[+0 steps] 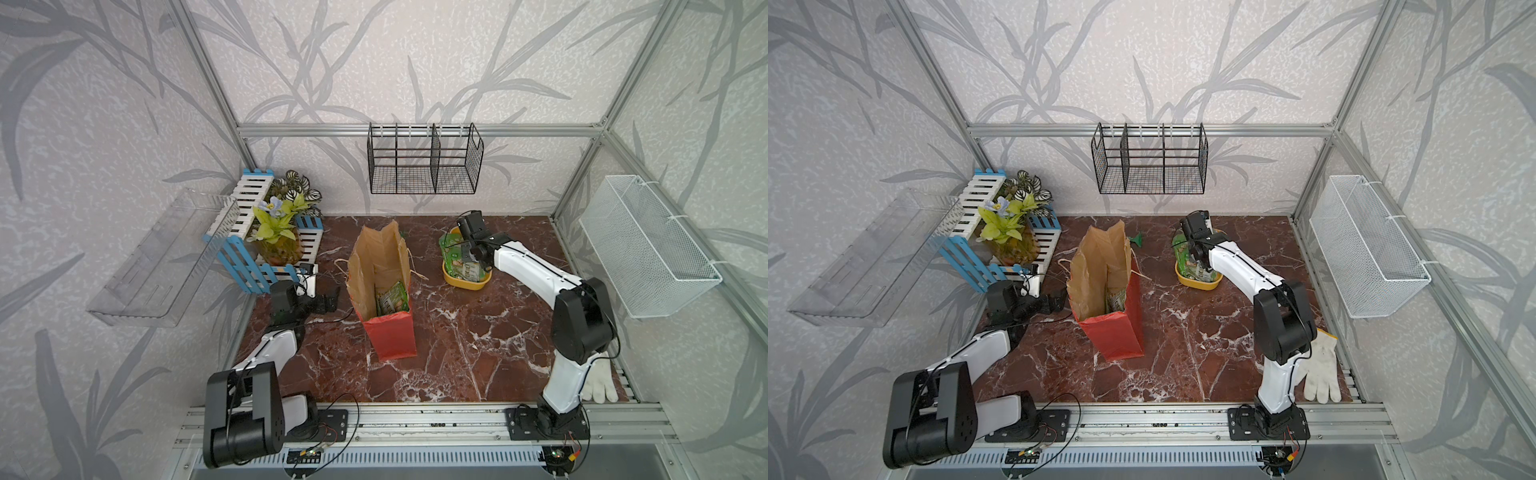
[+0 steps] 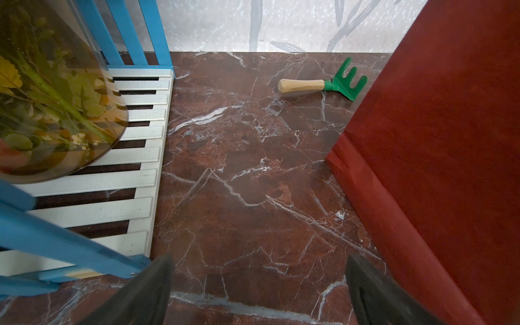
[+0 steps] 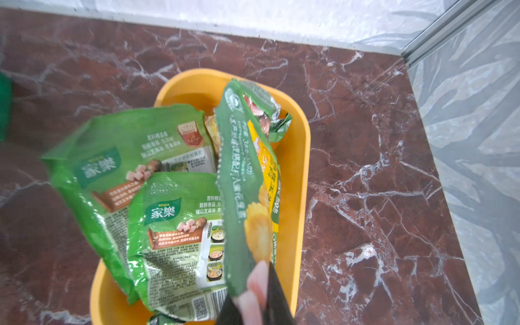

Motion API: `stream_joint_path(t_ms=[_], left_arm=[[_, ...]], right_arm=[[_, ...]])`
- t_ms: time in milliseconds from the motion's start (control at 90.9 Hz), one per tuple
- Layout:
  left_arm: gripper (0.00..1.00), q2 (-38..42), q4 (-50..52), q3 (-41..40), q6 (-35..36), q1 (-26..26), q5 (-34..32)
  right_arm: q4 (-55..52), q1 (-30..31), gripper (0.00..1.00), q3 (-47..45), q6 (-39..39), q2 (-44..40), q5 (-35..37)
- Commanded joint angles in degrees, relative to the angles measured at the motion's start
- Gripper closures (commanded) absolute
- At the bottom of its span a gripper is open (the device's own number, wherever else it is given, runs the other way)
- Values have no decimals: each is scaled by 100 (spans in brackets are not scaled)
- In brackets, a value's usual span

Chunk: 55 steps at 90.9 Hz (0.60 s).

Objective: Place the condiment packets inside the bag
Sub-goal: Pick up the condiment packet from the storage box, then place the condiment packet in the paper bag.

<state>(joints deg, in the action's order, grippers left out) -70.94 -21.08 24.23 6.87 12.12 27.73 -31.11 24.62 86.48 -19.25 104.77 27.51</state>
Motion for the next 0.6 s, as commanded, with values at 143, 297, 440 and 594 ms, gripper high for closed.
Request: stream_joint_path(t_ms=[143, 297, 440, 594], left_arm=[[0, 89, -54, -56, 33, 14, 56], [0, 82, -54, -58, 33, 18, 67], [0, 84, -50, -58, 33, 18, 81], [0, 78, -53, -49, 31, 18, 74]], right_arm=[[-58, -19, 100, -200, -296, -937, -382], [25, -2, 100, -339, -286, -1588, -923], [7, 159, 100, -348, -320, -2208, -1280], [-96, 585, 100, -163, -222, -2753, -1370]])
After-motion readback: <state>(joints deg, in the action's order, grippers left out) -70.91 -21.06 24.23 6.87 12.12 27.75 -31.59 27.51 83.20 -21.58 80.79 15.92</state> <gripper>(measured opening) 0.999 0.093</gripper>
